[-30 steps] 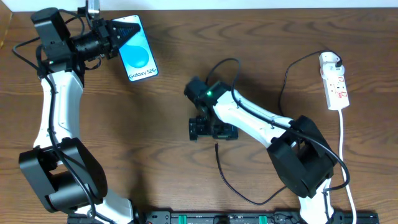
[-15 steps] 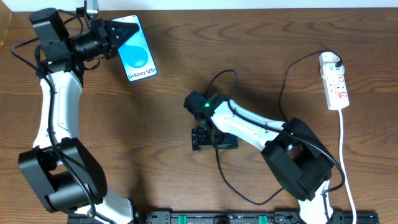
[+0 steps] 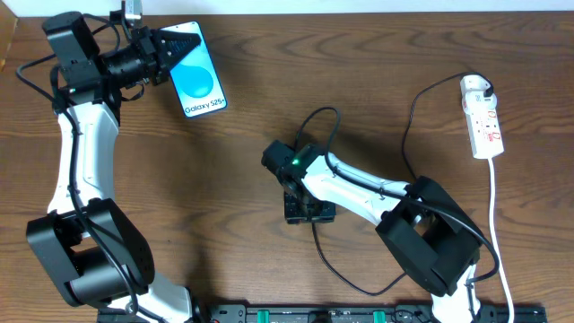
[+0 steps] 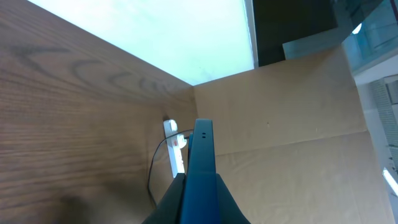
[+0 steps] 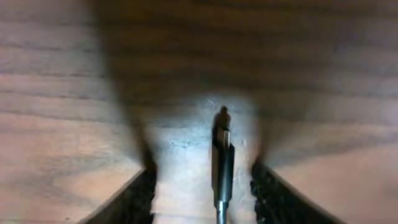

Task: Plug charger to phone and switch on socket
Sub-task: 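Move the right gripper down to the black cable's USB-C plug, then grasp the USB-C plug and lift it with the right gripper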

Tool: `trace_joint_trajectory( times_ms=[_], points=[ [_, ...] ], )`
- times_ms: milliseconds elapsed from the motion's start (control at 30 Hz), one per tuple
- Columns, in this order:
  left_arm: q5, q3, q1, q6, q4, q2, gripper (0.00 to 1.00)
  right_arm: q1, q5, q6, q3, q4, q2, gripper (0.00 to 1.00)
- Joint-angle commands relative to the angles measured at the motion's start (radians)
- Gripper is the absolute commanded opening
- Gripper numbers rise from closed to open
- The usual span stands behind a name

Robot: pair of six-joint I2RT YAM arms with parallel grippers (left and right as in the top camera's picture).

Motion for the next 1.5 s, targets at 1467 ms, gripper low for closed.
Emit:
trace_joint_trajectory(
  times_ms=[1467],
  points=[
    [-0.016, 0.002, 0.006, -0.062, 0.037, -0.009, 0.07, -0.34, -1.206, 0.165, -0.022, 1.493, 0.014, 0.01]
  ],
)
